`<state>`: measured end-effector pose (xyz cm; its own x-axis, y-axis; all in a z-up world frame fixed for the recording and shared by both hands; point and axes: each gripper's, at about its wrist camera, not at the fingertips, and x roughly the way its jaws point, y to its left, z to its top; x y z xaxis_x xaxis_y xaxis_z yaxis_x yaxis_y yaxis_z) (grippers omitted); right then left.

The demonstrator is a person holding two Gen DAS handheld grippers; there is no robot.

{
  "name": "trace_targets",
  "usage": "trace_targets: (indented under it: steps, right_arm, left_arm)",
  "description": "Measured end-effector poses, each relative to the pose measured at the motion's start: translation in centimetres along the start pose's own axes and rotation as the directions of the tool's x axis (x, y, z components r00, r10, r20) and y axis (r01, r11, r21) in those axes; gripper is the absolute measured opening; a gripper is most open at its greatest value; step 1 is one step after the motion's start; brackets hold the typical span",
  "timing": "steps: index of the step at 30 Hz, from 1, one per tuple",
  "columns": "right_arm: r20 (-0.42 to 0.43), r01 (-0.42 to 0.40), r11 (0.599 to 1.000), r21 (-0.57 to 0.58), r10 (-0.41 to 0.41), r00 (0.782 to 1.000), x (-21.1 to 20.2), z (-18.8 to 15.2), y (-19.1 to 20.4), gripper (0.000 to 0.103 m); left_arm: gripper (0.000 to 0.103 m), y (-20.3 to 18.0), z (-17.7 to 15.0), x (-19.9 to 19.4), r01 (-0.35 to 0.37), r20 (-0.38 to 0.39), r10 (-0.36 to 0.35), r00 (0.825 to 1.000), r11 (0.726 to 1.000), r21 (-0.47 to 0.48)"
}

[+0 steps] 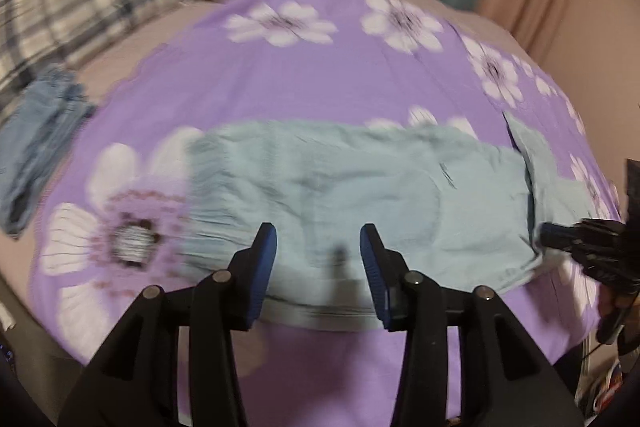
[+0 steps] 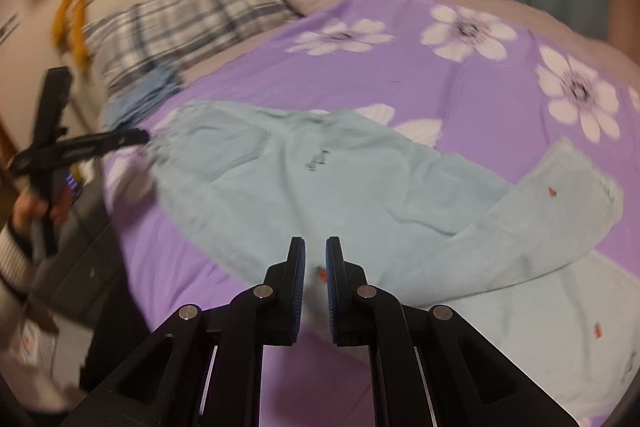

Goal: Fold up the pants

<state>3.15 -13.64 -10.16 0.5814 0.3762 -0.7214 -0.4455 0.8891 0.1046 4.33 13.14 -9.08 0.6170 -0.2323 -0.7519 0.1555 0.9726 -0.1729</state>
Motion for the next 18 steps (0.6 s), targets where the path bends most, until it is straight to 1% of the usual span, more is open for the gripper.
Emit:
trace_targets:
  steps: [2, 4, 6, 7, 8, 9, 11, 12, 13, 14, 15, 16, 17, 18]
  right_arm:
    - [-0.078, 0.011, 1.000, 0.017, -0.009, 0.997, 2.0, -1.0, 0.0, 0.007]
    - [-0.122, 0.018, 1.000, 0.019, -0.016, 0.992, 2.9, -2.3, 0.0, 0.007]
    - [-0.092, -0.015, 0.999, 0.043, 0.019, 0.996, 1.9, -3.3, -0.4, 0.008]
    - [-0.093, -0.045, 0.996, 0.076, 0.052, 0.994, 1.5, -3.6, -1.1, 0.011]
    - [-0.094, -0.076, 0.989, 0.125, 0.088, 0.992, 1.0, -3.8, -2.0, 0.016]
    - [-0.085, -0.093, 0.982, 0.163, 0.108, 0.990, 0.5, -3.8, -2.8, 0.018]
    - [-0.037, -0.095, 0.964, 0.246, 0.107, 0.994, -1.0, -3.7, -5.3, 0.027]
    - [-0.004, -0.095, 0.953, 0.288, 0.101, 0.995, -1.9, -3.5, -6.6, 0.028]
    - [0.022, -0.095, 0.942, 0.323, 0.093, 0.995, -2.4, -3.4, -7.7, 0.029]
    - [0.050, -0.086, 0.926, 0.367, 0.073, 0.996, -3.1, -3.1, -9.2, 0.031]
    - [0.060, -0.063, 0.914, 0.401, 0.043, 0.997, -3.5, -2.8, -10.4, 0.033]
    - [0.057, -0.023, 0.903, 0.429, -0.002, 0.998, -3.7, -2.4, -11.4, 0.034]
    - [0.036, 0.042, 0.888, 0.458, -0.066, 0.997, -3.9, -1.7, -12.7, 0.034]
    - [0.018, 0.084, 0.878, 0.471, -0.105, 0.994, -3.9, -1.2, -13.5, 0.034]
  left_arm:
    - [0.043, -0.5, -0.7, 1.4, 0.006, -0.051, -0.005, 0.999, 1.000, 0.010]
    - [0.043, -0.6, -2.3, 3.0, -0.022, -0.112, 0.026, 0.993, 0.999, 0.042]
    - [0.043, -0.4, -3.1, 2.7, -0.010, -0.091, 0.014, 0.996, 0.999, 0.044]
    - [0.043, -0.3, -3.1, 2.4, -0.003, -0.091, 0.007, 0.996, 0.999, 0.043]
    - [0.043, -0.2, -3.0, 2.2, 0.001, -0.098, 0.003, 0.995, 0.999, 0.034]
    - [0.043, 0.0, -2.9, 2.0, 0.002, -0.101, 0.000, 0.995, 1.000, 0.020]
    - [0.043, -0.2, -2.5, 1.4, -0.008, -0.097, 0.009, 0.995, 1.000, 0.011]
    - [0.043, -0.7, -2.1, 1.2, -0.022, -0.087, 0.024, 0.996, 0.999, 0.023]
    - [0.044, -1.6, -1.7, 0.8, -0.017, -0.068, 0.019, 0.998, 0.999, 0.040]
    - [0.044, -2.2, -1.2, 0.8, 0.006, -0.060, -0.003, 0.998, 0.999, 0.049]
    - [0.044, -3.1, -0.9, 0.7, 0.032, -0.056, -0.028, 0.998, 0.998, 0.061]
    - [0.045, -3.9, -0.7, 0.8, 0.052, -0.055, -0.048, 0.997, 0.996, 0.073]
    - [0.046, -5.3, -0.5, 1.0, 0.084, -0.057, -0.079, 0.995, 0.992, 0.095]
    - [0.047, -6.7, -0.3, 1.2, 0.118, -0.063, -0.111, 0.992, 0.986, 0.117]
